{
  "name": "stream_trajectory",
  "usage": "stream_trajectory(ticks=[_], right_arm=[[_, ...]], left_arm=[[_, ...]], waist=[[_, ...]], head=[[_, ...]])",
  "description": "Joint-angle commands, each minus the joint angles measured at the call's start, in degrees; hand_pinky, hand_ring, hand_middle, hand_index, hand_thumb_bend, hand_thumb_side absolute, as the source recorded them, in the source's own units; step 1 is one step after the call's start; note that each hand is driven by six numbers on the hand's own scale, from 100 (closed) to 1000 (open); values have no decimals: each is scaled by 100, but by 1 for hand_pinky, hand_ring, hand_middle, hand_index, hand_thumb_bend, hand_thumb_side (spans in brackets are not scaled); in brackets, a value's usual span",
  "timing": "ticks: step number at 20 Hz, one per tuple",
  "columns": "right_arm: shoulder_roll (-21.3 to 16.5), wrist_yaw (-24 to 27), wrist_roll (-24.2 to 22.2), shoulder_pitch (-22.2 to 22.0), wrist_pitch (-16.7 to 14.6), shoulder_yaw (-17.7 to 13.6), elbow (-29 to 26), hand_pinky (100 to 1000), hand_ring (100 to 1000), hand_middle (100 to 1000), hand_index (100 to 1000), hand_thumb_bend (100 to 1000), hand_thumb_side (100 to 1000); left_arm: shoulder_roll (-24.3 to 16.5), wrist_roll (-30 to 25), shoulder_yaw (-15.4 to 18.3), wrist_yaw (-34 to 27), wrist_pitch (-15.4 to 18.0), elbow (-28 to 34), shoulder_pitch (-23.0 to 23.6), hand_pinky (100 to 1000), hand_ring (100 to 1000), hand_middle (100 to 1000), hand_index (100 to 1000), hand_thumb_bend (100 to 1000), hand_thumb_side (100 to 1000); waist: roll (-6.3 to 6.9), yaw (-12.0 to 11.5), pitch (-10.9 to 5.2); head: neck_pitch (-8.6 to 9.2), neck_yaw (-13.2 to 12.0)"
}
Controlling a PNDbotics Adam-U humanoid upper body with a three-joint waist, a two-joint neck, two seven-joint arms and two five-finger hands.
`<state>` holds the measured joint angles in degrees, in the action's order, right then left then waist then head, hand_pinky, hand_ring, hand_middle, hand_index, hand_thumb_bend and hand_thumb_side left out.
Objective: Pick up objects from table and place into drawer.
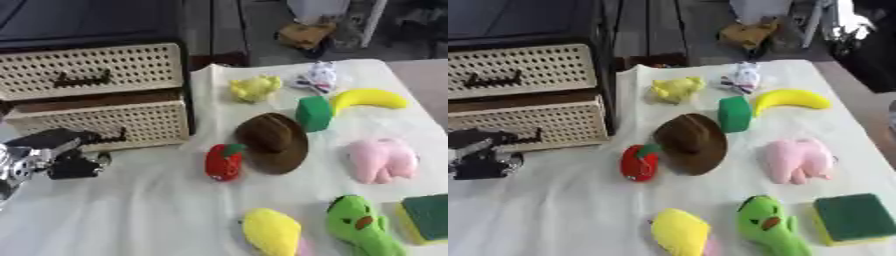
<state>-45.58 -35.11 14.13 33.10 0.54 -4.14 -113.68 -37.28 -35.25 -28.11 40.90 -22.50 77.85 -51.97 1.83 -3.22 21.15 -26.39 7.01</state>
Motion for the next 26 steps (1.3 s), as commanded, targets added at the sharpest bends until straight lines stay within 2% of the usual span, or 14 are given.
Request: stream_trajectory(ticks=[1,8,13,18,26], right_arm=[[-95,65,-20,90,-8,-20,-91,767,879,852,892,100,1000],[-86,66,-45,101,-11,1,-91,767,879,851,890,100,1000],[-89,69,-53,80,-2,15,-91,769,879,849,890,100,1000],[-60,93,-94,123,-26,51,-91,770,879,848,889,100,1000],[-73,91,-103,140,-33,57,-91,770,878,843,889,100,1000]], left_arm=[[-68,103,116,121,33,-74,-112,129,232,332,1000,100,872],[-27,254,208,340,100,-250,-151,130,232,330,1000,100,868],[-100,255,230,419,102,62,-136,138,237,337,1000,100,873],[-24,231,259,543,76,-56,-235,139,238,337,997,100,871],[151,174,410,408,95,-634,-292,134,230,312,879,100,842]], waist=[[-12,2,-82],[-13,5,-47],[3,-31,-41],[12,0,-41],[26,105,12]], head=[[110,-26],[153,-23],[110,-3],[175,-18],[279,-21]])
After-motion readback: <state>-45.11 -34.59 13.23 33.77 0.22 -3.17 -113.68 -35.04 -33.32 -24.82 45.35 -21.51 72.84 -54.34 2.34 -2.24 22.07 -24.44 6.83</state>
